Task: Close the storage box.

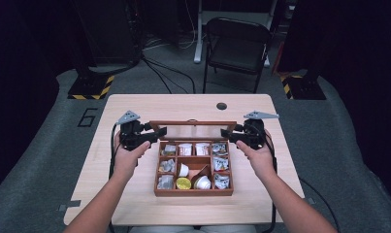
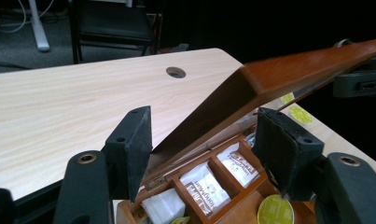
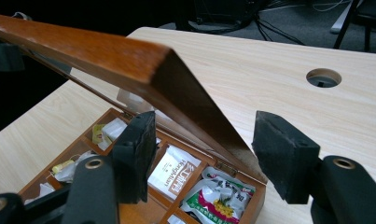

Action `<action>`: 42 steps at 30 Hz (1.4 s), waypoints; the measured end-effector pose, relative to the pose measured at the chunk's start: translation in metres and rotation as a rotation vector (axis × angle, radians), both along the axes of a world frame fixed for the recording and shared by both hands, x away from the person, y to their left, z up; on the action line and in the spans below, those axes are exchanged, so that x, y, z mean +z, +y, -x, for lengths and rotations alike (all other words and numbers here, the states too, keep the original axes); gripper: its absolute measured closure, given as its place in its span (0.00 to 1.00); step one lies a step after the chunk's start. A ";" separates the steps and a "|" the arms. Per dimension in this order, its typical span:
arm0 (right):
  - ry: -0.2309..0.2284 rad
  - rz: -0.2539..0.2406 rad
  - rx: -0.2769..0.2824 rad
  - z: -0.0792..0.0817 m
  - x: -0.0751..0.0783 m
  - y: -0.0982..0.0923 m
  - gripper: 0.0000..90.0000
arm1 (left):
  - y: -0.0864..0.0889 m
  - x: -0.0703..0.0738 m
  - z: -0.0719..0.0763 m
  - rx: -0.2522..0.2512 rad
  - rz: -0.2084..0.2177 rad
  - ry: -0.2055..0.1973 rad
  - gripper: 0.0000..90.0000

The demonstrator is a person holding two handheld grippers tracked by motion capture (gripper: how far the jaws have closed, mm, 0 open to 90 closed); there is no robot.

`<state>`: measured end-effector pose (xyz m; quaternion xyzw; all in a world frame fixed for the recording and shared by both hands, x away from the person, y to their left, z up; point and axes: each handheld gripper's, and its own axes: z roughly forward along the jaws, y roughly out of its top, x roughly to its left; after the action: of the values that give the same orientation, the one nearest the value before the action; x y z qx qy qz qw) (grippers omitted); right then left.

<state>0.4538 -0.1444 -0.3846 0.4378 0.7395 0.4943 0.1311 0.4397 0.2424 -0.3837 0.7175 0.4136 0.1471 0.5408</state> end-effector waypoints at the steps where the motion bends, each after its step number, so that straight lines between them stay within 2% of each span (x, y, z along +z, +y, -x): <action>1: -0.002 -0.001 0.001 0.001 0.001 0.000 0.44 | 0.000 0.002 0.001 -0.003 0.004 -0.005 0.42; 4: -0.015 0.001 0.011 0.005 0.005 -0.001 0.45 | 0.002 0.006 0.005 -0.014 0.017 -0.004 0.42; 12: -0.032 0.004 0.033 0.016 0.016 -0.007 0.52 | 0.002 0.010 0.012 -0.023 -0.020 -0.010 0.43; 19: -0.046 0.010 0.052 0.025 0.019 -0.011 0.54 | 0.001 0.008 0.018 -0.030 -0.036 -0.015 0.43; 32: -0.044 -0.015 0.077 0.040 0.013 -0.015 0.54 | 0.000 0.001 0.032 -0.043 -0.073 -0.042 0.41; 42: -0.054 0.002 0.090 0.055 0.004 -0.017 0.54 | -0.001 -0.007 0.048 -0.058 -0.124 -0.077 0.40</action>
<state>0.3986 -0.1610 -0.3809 0.3905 0.7551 0.5105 0.1292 0.3921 0.2409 -0.3903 0.7551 0.3616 0.1840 0.5149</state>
